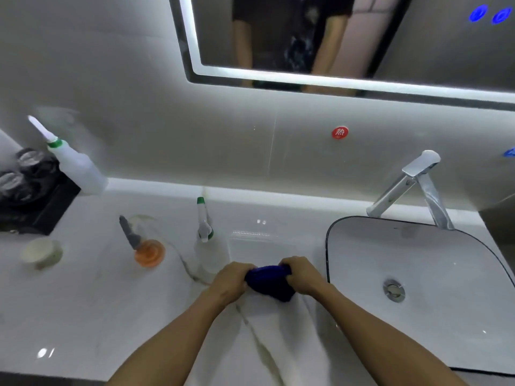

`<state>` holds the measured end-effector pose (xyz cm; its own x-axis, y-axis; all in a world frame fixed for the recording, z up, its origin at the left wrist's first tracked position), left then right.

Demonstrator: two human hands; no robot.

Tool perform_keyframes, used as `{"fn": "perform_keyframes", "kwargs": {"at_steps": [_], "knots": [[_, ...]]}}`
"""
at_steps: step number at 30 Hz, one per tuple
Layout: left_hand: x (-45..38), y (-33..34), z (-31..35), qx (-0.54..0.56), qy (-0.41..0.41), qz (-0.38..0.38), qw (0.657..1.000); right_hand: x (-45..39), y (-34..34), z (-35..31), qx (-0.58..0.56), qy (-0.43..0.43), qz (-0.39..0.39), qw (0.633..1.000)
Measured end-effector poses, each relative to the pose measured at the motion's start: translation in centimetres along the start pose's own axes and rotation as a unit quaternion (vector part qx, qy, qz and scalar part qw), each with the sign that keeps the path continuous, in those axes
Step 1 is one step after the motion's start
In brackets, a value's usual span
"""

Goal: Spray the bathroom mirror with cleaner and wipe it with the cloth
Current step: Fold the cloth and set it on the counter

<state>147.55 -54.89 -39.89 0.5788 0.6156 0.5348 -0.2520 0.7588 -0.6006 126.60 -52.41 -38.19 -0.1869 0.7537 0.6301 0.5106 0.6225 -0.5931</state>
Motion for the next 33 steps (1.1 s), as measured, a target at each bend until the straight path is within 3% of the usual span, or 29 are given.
{"fn": "perform_keyframes", "kwargs": {"at_steps": [5, 10, 12, 15, 19, 26, 29, 33], "knots": [[-2.8, -2.5, 0.3, 0.011, 0.016, 0.032, 0.999, -2.2, -3.6, 0.0, 0.008, -0.004, 0.034, 0.999], [-4.6, -2.5, 1.1, -0.006, 0.016, 0.099, 0.995, -3.3, -3.9, 0.0, 0.044, -0.012, 0.119, 0.992], [-5.0, -1.2, 0.7, -0.043, -0.002, 0.091, 0.995, -3.4, -2.1, 0.5, 0.08, -0.018, 0.142, 0.987], [-4.3, 1.5, -1.0, -0.108, -0.02, 0.036, 0.993, -3.4, 2.1, 1.8, 0.127, -0.024, 0.117, 0.985], [-3.0, 4.8, -3.3, -0.169, 0.025, 0.077, 0.982, -2.8, 6.5, 2.7, 0.158, -0.03, 0.128, 0.979], [-2.1, 6.5, -2.9, -0.177, 0.018, 0.081, 0.981, -1.1, 8.3, 3.2, 0.142, -0.042, 0.153, 0.977], [-2.7, 6.6, -1.9, -0.182, 0.052, 0.091, 0.978, -1.0, 8.3, 3.1, 0.133, -0.044, 0.2, 0.97], [-4.0, 6.9, -1.6, -0.204, 0.039, 0.089, 0.974, -2.5, 7.0, 3.2, 0.151, 0.027, 0.215, 0.964]]}}
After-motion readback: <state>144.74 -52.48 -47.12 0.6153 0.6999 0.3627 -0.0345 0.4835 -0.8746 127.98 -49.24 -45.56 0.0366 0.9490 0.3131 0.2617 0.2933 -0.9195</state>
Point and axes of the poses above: each hand's wrist, its own x-axis away from the middle knuckle, its own y-axis out of the palm, z = x × y, the point moved 1 cm from there along -x, towards the middle knuckle, and after that the axes turned 12 degrees about -z, right-handed, at the moved point
